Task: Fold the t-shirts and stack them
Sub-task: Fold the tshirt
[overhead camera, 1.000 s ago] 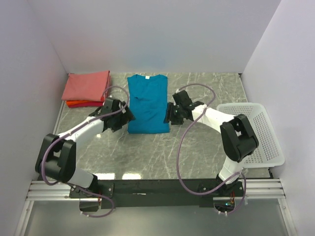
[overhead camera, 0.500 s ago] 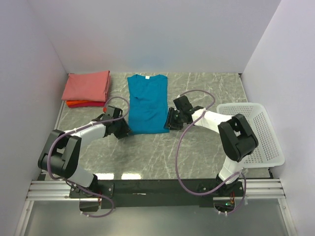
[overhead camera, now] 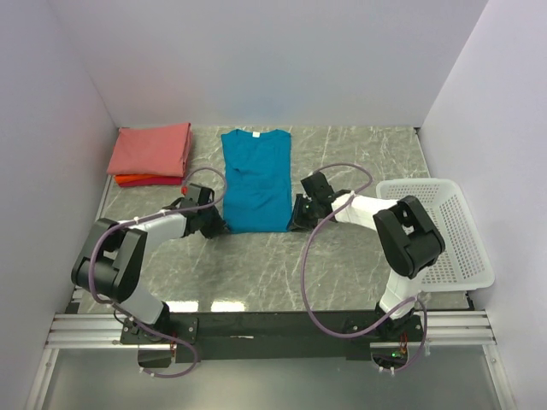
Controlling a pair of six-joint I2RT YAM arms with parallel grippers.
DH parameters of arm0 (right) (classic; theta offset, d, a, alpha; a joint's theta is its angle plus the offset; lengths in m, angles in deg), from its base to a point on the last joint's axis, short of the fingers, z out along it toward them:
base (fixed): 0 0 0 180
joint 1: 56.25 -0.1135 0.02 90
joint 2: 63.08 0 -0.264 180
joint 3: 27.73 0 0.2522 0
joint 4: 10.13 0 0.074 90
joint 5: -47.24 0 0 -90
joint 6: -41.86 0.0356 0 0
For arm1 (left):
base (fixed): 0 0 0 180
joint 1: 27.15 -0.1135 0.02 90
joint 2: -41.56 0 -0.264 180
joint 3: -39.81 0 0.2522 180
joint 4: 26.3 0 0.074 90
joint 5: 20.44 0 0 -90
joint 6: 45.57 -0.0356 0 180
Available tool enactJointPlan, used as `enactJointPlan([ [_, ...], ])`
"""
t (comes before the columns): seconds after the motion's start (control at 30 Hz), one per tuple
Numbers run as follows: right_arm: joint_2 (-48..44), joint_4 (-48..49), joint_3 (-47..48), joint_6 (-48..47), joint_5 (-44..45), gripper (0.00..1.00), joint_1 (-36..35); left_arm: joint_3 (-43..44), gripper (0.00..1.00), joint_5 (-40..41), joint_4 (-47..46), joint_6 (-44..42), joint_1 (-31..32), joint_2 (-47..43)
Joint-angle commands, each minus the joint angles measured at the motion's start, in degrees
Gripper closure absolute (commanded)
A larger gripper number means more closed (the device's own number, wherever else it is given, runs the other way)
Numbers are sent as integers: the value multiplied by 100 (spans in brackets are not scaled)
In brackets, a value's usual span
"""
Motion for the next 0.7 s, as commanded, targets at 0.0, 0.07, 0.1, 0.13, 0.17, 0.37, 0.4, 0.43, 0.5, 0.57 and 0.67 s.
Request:
enactJointPlan([
  [0.0,104,149,-94,31,-2,77,-50,-36,99,191,177,-172,7,332],
  [0.07,51,122,-102,-4,34,100,-41,-150,99,182,106,-225,7,210],
  [0.1,34,96,-120,-21,16,100,-41,-220,99,174,80,-243,7,122],
  [0.13,-1,52,-190,-74,-45,100,-58,-299,99,208,80,-243,24,-1],
  [0.17,-106,8,-260,-100,-72,100,-76,-474,99,244,123,-225,33,-280],
  [0.37,-905,-97,-1165,-162,-414,100,-488,-1238,99,271,921,-33,244,-1607],
  [0.4,-1029,-124,-1288,-84,-423,100,-585,-1319,99,244,1071,20,288,-1802],
  [0.43,-1161,-159,-1498,-40,-415,100,-803,-1467,99,209,1204,143,401,-2221],
  [0.5,-1565,-256,-1684,153,-423,100,-981,-1565,99,156,1564,284,551,-2663],
  [0.57,-1907,-456,-1781,242,-397,100,-1130,-1531,99,234,1975,276,622,-3250],
  [0.67,-2338,-773,-1624,225,-178,100,-1157,-1180,99,411,2181,127,631,-3824],
])
